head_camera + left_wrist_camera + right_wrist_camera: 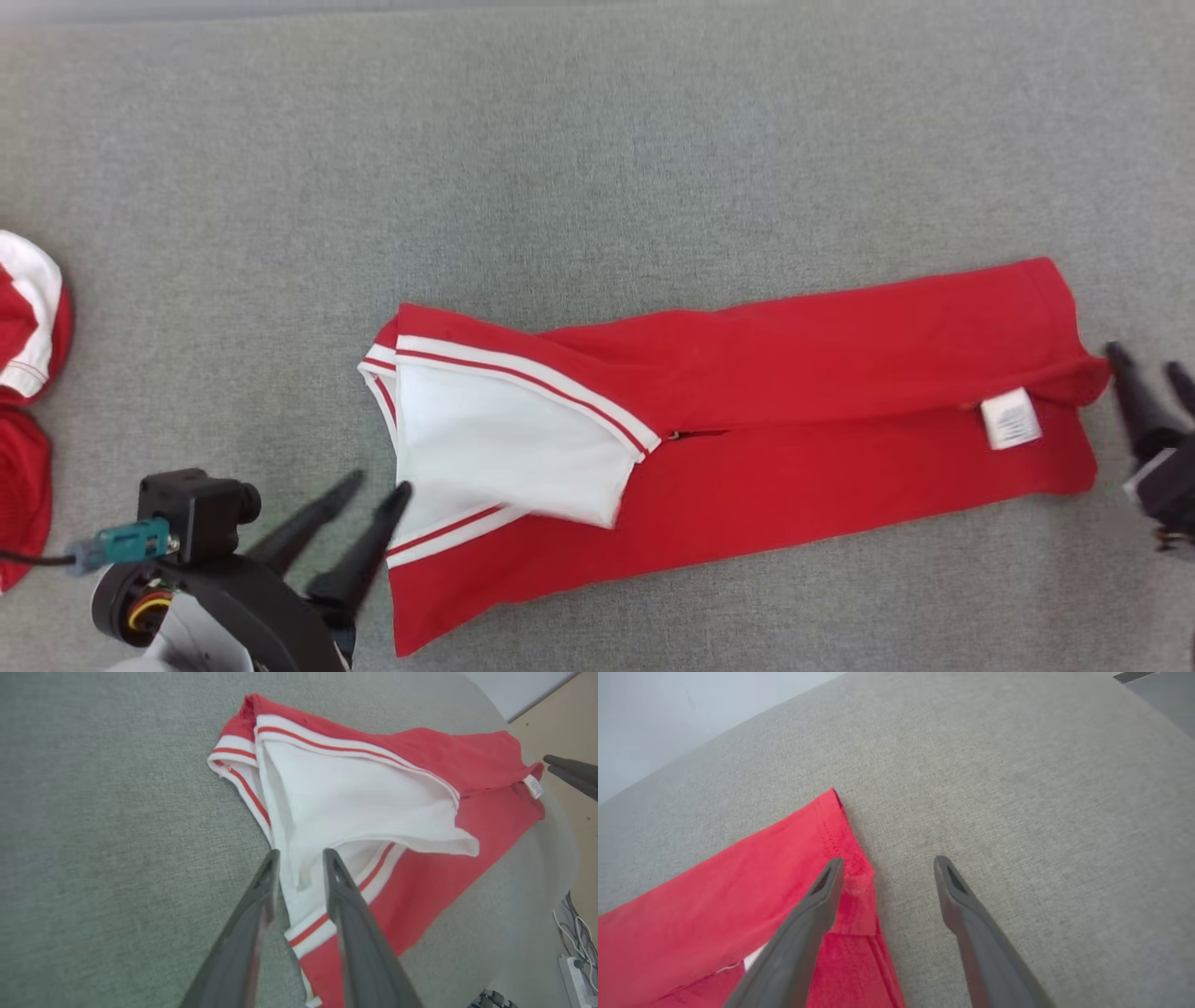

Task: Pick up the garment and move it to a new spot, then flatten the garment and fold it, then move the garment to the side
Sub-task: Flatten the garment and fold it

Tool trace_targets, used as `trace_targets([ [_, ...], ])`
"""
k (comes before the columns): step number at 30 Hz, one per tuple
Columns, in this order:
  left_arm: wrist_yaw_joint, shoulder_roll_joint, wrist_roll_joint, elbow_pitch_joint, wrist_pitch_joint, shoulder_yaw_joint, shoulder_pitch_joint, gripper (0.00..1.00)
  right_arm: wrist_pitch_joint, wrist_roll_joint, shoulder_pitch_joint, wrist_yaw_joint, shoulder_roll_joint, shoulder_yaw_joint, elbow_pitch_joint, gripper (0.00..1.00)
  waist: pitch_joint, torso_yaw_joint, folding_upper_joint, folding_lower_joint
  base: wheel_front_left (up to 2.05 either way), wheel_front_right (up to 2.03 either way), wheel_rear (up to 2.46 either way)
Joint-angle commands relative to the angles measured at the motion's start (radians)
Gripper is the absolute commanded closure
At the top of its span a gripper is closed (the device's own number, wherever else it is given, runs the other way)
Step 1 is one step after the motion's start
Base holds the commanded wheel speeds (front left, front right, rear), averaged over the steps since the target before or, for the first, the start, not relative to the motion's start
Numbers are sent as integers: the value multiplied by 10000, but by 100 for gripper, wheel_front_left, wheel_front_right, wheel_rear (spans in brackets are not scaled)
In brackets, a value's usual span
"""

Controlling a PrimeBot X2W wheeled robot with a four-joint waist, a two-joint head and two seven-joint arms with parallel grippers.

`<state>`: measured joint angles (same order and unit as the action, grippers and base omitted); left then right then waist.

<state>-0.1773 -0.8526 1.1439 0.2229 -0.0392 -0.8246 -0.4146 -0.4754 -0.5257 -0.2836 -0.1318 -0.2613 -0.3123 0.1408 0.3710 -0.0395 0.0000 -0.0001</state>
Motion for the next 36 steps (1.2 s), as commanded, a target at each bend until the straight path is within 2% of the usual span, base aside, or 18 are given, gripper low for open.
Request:
trace_targets([
  [1,-83,128,-133,-62,164,46,152,0,48,-170,173,25,-67,-130,-154,0,-177,-2,0,1,0,0,0],
  [7,-805,624,-455,-425,1462,347,602,0,473,-195,779,25,-242,-319,-1052,0,-790,-92,0,1,0,0,0],
  [10,-1152,977,-650,-663,2254,524,901,0,960,-92,1035,25,-102,-201,-1194,0,-1148,-84,0,1,0,0,0],
  [16,-1805,1598,-1422,-1010,2892,576,1420,0,2063,-16,1641,25,286,138,-859,0,-1756,100,0,1,0,0,0],
  [21,-2254,2252,-2200,-949,3035,1018,2067,0,2648,-60,1912,25,308,248,-96,0,-2114,397,0,1,0,0,0],
  [23,-2273,2605,-2620,-839,3042,1308,2355,0,2851,-84,1834,25,278,141,287,0,-2204,579,0,1,0,0,0],
  [28,-2007,3284,-3511,-852,3046,1531,2976,0,3151,31,1359,25,282,-266,1462,0,-2267,1122,0,1,0,0,0],
  [36,-1438,3812,-4091,-1145,3049,1474,3070,0,3255,210,84,25,158,-698,3519,0,-2029,1802,0,1,0,0,0],
])
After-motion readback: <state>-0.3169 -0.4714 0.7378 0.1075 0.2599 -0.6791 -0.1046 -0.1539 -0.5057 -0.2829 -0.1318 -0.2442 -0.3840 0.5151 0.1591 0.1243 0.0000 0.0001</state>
